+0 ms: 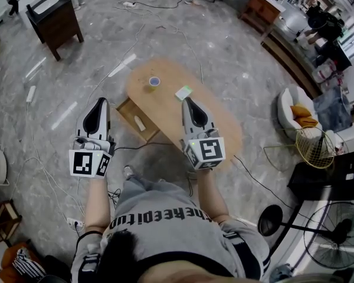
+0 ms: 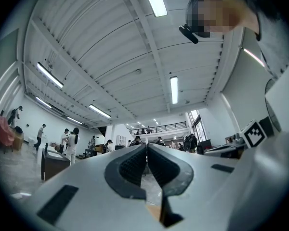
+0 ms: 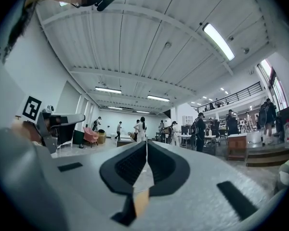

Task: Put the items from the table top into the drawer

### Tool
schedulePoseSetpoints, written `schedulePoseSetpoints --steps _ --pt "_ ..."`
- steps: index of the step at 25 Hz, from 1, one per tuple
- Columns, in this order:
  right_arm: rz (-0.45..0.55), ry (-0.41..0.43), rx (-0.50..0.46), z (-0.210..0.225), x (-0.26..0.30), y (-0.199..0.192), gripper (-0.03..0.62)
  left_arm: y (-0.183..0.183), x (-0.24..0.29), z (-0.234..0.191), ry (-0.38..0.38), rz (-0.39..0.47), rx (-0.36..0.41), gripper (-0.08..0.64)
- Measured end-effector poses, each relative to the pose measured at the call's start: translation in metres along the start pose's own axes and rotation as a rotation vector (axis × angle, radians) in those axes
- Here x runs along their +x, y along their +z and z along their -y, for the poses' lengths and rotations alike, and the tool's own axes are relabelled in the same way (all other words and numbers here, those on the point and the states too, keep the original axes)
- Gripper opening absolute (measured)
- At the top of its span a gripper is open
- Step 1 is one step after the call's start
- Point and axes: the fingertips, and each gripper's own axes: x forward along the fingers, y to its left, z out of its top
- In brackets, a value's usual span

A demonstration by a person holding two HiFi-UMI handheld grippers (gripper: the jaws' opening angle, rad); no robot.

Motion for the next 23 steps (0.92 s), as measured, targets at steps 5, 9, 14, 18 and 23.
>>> schedulePoseSetpoints --steps 5,9,14,18,23 --pt "0.000 -0.002 -0.007 0.003 -0.009 0.002 -0.005 0.003 -0.003 0.009 0.002 0.003 -0.005 0.014" --pt "-0.005 0.000 -0.013 0.006 -0.017 0.003 -0.005 0.004 -0.004 0.019 -0.002 0.005 -0.008 0.014" --pt "0.007 -0.001 -0.020 0.010 -0.021 0.013 -0.005 0.010 0.002 0.026 -0.009 0.009 0.000 0.014" --pt "0.018 -0.008 -0.016 0.013 -0.024 0.014 -0.005 0.011 0.002 0.031 -0.011 0.020 0.002 0.014" --pt "0.030 -0.011 -0.014 0.014 -0.031 0.017 -0.005 0.012 -0.002 0.037 -0.008 0.030 -0.002 0.014"
